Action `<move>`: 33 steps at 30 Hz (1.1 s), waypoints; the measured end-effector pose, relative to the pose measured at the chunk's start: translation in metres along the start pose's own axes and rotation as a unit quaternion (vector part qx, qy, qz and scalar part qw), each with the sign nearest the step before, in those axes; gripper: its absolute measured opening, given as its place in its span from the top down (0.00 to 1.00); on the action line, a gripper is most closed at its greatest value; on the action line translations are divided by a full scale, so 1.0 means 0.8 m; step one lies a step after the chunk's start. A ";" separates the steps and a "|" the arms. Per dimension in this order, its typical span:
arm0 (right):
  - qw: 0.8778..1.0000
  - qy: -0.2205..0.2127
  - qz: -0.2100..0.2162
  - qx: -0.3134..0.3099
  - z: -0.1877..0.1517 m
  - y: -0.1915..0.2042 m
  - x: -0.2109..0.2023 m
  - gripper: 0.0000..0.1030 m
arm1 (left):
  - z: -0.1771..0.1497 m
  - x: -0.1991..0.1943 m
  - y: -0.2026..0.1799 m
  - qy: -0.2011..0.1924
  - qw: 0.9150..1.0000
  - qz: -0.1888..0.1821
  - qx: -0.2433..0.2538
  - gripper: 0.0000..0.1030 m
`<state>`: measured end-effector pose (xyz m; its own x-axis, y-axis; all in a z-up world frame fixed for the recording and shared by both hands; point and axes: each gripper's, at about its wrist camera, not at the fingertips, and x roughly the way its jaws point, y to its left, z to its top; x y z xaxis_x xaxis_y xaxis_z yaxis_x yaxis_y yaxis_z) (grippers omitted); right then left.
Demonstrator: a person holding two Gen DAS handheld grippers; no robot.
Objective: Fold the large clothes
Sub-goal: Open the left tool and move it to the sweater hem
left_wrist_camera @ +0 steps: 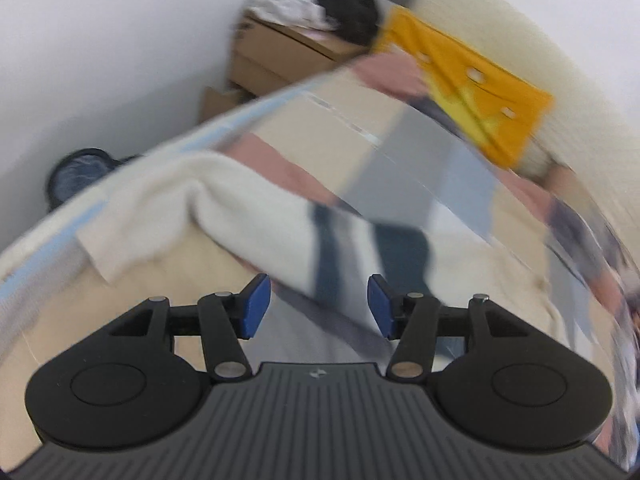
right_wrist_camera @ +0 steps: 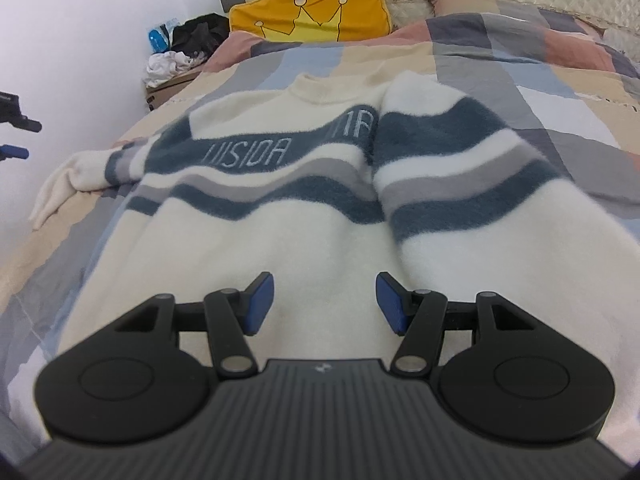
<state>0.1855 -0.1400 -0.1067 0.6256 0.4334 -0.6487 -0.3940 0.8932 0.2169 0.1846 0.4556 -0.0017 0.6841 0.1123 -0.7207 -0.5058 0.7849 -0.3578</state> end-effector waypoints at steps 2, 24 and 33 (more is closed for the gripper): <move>1.000 -0.005 0.002 0.011 -0.002 -0.005 -0.009 0.43 | -0.031 -0.008 -0.020 0.020 1.000 -0.015 0.014 0.42; 0.998 0.005 0.016 0.054 -0.025 -0.023 -0.069 0.43 | -0.260 -0.002 -0.105 0.203 0.978 -0.012 0.042 0.42; 0.997 0.000 0.029 0.070 -0.026 -0.028 -0.073 0.43 | -0.309 0.011 -0.119 0.230 0.971 0.033 0.053 0.42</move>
<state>0.1435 -0.1882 -0.0890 0.6045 0.4848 -0.6321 -0.3317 0.8746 0.3537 0.1088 0.2313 -0.1203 0.3319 -0.1000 -0.9380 -0.4671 0.8465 -0.2555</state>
